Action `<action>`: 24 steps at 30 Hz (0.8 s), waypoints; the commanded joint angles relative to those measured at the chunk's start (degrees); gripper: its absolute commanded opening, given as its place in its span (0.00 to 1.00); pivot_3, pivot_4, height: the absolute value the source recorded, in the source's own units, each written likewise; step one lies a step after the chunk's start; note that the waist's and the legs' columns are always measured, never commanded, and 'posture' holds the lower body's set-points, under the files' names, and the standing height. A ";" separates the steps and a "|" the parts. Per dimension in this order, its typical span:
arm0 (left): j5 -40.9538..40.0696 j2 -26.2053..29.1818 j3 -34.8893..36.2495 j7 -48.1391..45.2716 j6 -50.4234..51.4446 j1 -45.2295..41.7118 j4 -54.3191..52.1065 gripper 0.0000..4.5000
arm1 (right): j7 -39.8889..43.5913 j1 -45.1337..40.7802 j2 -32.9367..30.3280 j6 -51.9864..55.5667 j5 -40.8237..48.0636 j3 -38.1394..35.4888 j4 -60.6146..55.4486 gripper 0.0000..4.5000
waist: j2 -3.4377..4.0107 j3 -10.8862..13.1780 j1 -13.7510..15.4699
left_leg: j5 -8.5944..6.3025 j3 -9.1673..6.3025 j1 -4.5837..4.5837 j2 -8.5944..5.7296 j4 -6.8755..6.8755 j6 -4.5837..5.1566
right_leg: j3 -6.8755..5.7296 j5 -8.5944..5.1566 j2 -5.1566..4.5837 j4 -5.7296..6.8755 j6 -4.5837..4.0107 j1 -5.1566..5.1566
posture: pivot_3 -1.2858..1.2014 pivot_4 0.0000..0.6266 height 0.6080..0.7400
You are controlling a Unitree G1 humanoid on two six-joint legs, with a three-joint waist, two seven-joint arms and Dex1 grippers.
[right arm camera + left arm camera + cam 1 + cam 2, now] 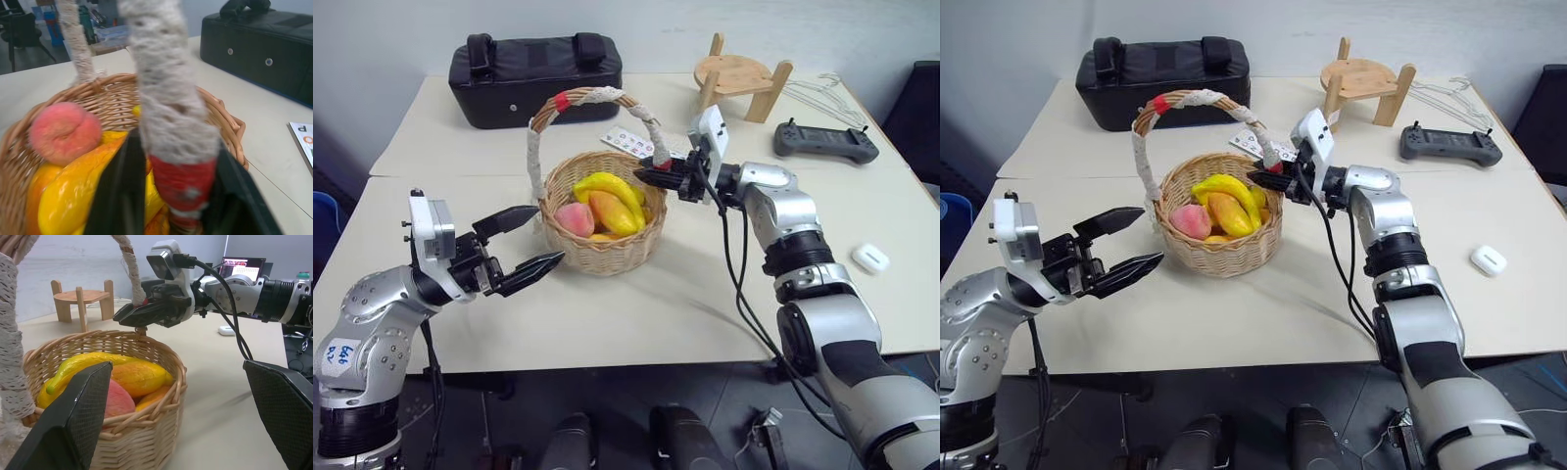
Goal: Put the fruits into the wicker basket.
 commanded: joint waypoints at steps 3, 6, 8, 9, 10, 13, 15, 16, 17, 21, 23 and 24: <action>0.11 0.28 -2.20 -2.20 -0.67 -3.07 1.63 1.00 | -2.34 10.93 -5.05 10.58 7.89 -5.41 -25.75 0.04 | 0.00 0.00 0.79 | 0.00 -0.01 -0.02 -0.01 0.00 0.01 | -0.01 0.00 -0.01 -0.02 0.00 -0.01 | 0.52 0.24 1.00; 0.60 -0.13 -3.87 -3.38 -1.08 -4.86 3.36 1.00 | -9.04 18.08 -7.25 16.20 11.57 -10.59 -38.59 0.04 | 0.00 0.00 1.31 | -0.01 -0.04 -0.05 0.01 0.01 0.01 | -0.03 0.00 0.00 -0.07 0.00 -0.02 | 0.52 0.24 1.00; 0.97 -0.37 -4.82 -4.22 -1.47 -6.05 4.83 1.00 | -15.05 22.94 -8.40 17.41 12.75 -16.22 -46.34 0.04 | 0.00 0.00 1.42 | -0.01 -0.02 -0.06 0.00 0.00 0.01 | -0.02 0.00 0.00 -0.12 0.00 -0.01 | 0.52 0.24 1.00; 1.15 -0.49 -5.21 -4.68 -1.63 -6.52 5.50 1.00 | -17.42 25.24 -9.17 18.01 13.03 -18.65 -49.63 0.04 | 0.00 0.00 1.62 | -0.01 -0.03 -0.06 0.00 0.00 0.01 | -0.03 0.00 -0.01 -0.14 0.00 0.00 | 0.52 0.24 1.00; 1.37 -0.69 -5.68 -5.15 -1.80 -7.08 6.27 1.00 | -20.22 27.54 -9.93 18.65 13.01 -21.34 -52.57 0.04 | 0.00 0.00 1.89 | -0.01 -0.05 -0.09 -0.01 0.00 0.01 | -0.05 0.00 -0.01 -0.24 0.00 0.00 | 0.52 0.24 1.00; 1.83 -1.52 -7.34 -6.44 -2.21 -8.77 8.33 1.00 | -28.53 33.36 -12.22 20.56 11.53 -28.41 -57.32 0.04 | 0.00 0.00 2.38 | -0.01 -0.02 -0.07 -0.03 0.01 0.01 | -0.01 0.01 -0.01 -0.35 0.02 0.02 | 0.52 0.24 1.00; 2.28 -2.01 -8.39 -7.27 -2.64 -9.73 9.51 1.00 | -32.54 36.17 -13.62 21.38 9.64 -30.60 -57.74 0.04 | 0.00 0.00 2.54 | -0.01 0.00 -0.02 -0.03 0.01 0.01 | 0.01 0.01 0.00 -0.36 0.02 0.05 | 0.52 0.24 1.00; 2.63 -2.28 -8.98 -7.79 -2.92 -10.33 10.25 1.00 | -34.59 37.34 -14.17 21.07 8.08 -31.19 -57.42 0.04 | 0.00 0.00 2.60 | -0.01 0.01 0.00 -0.03 0.01 0.02 | 0.02 0.01 0.00 -0.34 0.02 0.06 | 0.52 0.24 1.00; 3.03 -2.58 -9.52 -8.28 -3.22 -10.94 10.99 1.00 | -36.86 38.00 -14.35 21.21 7.04 -31.70 -57.00 0.04 | 0.00 0.00 2.51 | 0.00 0.04 0.05 -0.04 0.01 0.02 | 0.04 0.01 0.00 -0.29 0.02 0.07 | 0.52 0.24 1.00; 4.51 -3.62 -11.16 -10.17 -4.43 -13.78 14.15 1.00 | -42.09 39.15 -14.09 21.17 5.05 -31.88 -55.20 0.04 | 0.01 0.00 2.09 | 0.05 0.20 0.15 -0.04 0.01 0.08 | 0.19 0.01 0.03 -0.10 0.01 0.04 | 0.52 0.24 1.00; 5.02 -3.98 -11.64 -11.06 -4.98 -14.81 15.39 1.00 | -42.66 39.87 -14.24 21.31 4.77 -31.15 -54.49 0.04 | 0.01 0.00 1.88 | 0.06 0.22 0.15 -0.04 0.00 0.10 | 0.21 0.01 0.05 -0.07 0.01 0.01 | 0.52 0.24 1.00; 5.26 -4.15 -11.87 -11.45 -5.22 -15.14 15.82 1.00 | -42.74 40.31 -14.42 21.28 4.46 -30.74 -54.12 0.04 | 0.01 0.00 1.81 | 0.06 0.23 0.16 -0.04 0.00 0.10 | 0.22 0.01 0.05 -0.07 0.01 0.01 | 0.52 0.24 1.00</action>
